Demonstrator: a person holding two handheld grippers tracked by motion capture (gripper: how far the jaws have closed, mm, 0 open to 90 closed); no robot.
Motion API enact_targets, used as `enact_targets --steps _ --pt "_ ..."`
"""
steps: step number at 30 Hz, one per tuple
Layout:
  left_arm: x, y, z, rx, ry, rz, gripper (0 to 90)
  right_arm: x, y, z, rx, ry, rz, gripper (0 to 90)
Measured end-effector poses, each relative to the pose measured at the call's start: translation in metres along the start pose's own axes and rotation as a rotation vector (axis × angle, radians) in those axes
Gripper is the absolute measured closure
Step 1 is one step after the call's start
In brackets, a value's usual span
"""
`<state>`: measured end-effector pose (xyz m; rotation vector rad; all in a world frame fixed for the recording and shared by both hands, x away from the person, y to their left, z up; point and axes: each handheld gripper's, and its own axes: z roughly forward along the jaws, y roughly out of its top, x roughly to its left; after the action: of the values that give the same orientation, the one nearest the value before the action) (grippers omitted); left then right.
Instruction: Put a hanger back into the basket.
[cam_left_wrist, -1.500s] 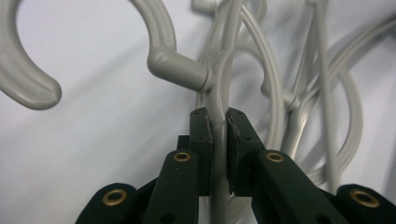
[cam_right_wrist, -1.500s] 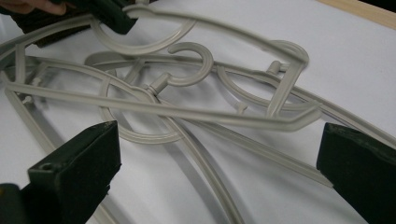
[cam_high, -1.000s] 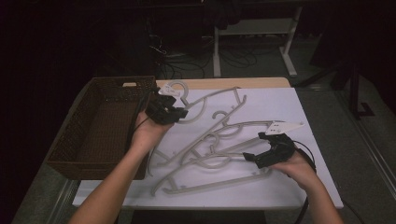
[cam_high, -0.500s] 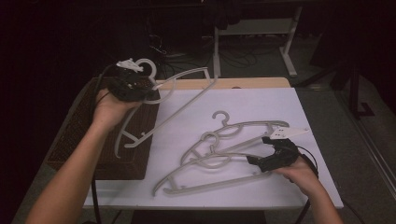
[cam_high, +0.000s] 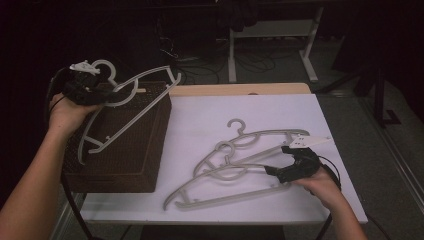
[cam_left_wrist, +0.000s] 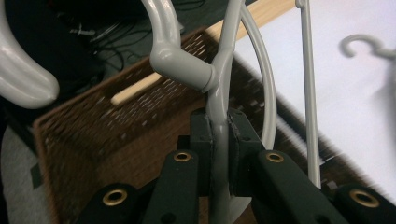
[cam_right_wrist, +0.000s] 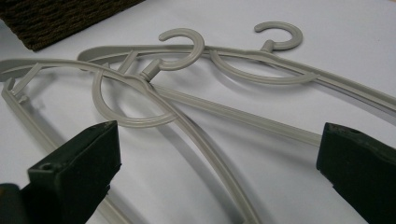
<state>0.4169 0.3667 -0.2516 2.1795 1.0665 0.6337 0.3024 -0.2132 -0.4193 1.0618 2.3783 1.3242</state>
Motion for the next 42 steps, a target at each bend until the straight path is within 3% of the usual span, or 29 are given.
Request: enact_targets --steps 5,10,16,17,18,22,25,31,32,36,42 --pt "0.024 -0.019 0.001 0.037 0.059 -0.007 82.8 -0.001 0.0 0.0 -0.001 -0.002 0.004 0.0" --pt "0.039 -0.034 0.009 0.039 0.06 -0.012 82.8 -0.001 0.0 0.0 0.001 -0.006 0.003 0.0" --pt "0.04 -0.047 0.027 0.078 0.059 -0.01 82.7 0.0 0.0 0.001 0.005 -0.008 0.003 0.0" --pt "0.042 -0.055 0.034 0.073 0.044 -0.037 82.7 -0.001 0.0 0.001 0.007 -0.011 0.003 0.0" --pt "0.042 -0.056 0.036 0.075 0.046 -0.038 82.7 -0.001 0.0 0.001 0.008 -0.011 0.003 0.0" --pt "0.046 -0.065 0.043 0.117 0.074 -0.025 82.6 0.0 0.0 0.001 0.008 -0.011 0.002 0.0" --pt "0.046 -0.073 0.047 0.149 0.061 -0.021 82.6 0.0 0.0 0.001 0.01 -0.012 0.0 0.0" --pt "0.043 -0.088 0.057 0.186 0.056 -0.039 82.3 0.001 0.0 0.003 0.015 -0.01 -0.004 0.0" --pt "0.043 -0.096 0.06 0.196 0.042 -0.064 79.5 0.001 0.0 0.002 0.014 -0.009 -0.005 0.0" --pt "0.043 -0.099 0.056 0.165 0.062 -0.103 62.2 0.001 0.0 0.002 0.01 -0.01 -0.004 0.0" --pt "0.037 -0.092 0.043 0.067 -0.009 -0.166 47.2 0.001 0.001 0.001 0.008 -0.01 -0.003 0.0"
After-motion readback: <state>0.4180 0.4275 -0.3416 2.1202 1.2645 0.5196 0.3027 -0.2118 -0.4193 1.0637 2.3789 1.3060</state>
